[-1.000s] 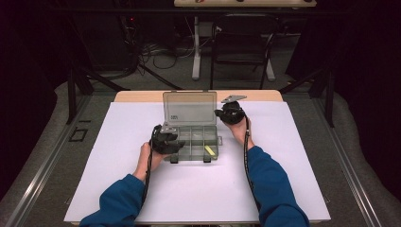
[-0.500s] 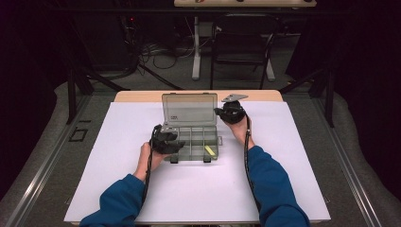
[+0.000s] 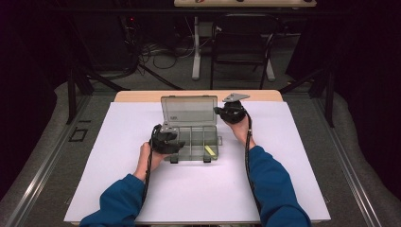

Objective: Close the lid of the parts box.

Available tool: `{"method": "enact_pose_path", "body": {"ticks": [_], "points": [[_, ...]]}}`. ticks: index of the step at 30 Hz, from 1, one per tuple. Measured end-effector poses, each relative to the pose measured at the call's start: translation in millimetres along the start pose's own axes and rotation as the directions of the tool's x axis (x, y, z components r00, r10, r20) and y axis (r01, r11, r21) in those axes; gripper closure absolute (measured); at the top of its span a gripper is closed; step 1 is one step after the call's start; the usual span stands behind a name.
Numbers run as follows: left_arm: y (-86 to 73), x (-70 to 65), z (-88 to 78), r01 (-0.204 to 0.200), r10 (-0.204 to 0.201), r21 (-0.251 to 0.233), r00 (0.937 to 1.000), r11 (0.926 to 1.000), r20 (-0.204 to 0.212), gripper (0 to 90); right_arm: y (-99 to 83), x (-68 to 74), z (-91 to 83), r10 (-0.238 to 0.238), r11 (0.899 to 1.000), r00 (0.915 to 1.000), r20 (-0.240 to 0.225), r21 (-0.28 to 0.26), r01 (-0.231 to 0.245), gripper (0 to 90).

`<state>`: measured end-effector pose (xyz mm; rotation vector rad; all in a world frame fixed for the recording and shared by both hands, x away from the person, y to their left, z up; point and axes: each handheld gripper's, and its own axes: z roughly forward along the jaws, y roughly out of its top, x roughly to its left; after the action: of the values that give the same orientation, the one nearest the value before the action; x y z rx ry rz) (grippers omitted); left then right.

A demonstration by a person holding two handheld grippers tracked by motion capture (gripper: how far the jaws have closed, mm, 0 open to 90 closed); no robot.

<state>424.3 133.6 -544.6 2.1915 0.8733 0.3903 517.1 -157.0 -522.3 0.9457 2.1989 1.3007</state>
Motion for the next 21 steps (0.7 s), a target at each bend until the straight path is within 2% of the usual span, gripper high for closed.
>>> {"method": "enact_pose_path", "body": {"ticks": [7, 12, 14, 21], "points": [[6.2, 4.2, -15.4, 0.002, -0.004, -0.07, 0.9995, 0.9976, -0.03, 15.8, -0.1, 0.2, -1.7, -0.009, 1.0, 0.9999, -0.008, 0.004, 0.009, 90.0], [16.8, 12.1, -30.2, 0.005, -0.013, -0.116, 0.9971, 0.9932, -0.075, 4.1, -0.5, 0.9, -2.6, -0.014, 1.0, 0.9999, -0.009, 0.005, 0.014, 90.0], [23.8, 17.6, -36.8, -0.003, -0.009, -0.122, 0.9946, 0.9925, -0.103, 0.2, -0.8, 1.2, -3.3, -0.014, 1.0, 0.9998, -0.012, 0.006, 0.015, 90.0], [53.2, 39.1, -59.4, -0.027, 0.003, -0.134, 0.9844, 0.9906, -0.176, 0.3, -0.9, 3.1, -5.0, -0.023, 1.0, 0.9997, -0.011, 0.001, 0.023, 90.0]]}}
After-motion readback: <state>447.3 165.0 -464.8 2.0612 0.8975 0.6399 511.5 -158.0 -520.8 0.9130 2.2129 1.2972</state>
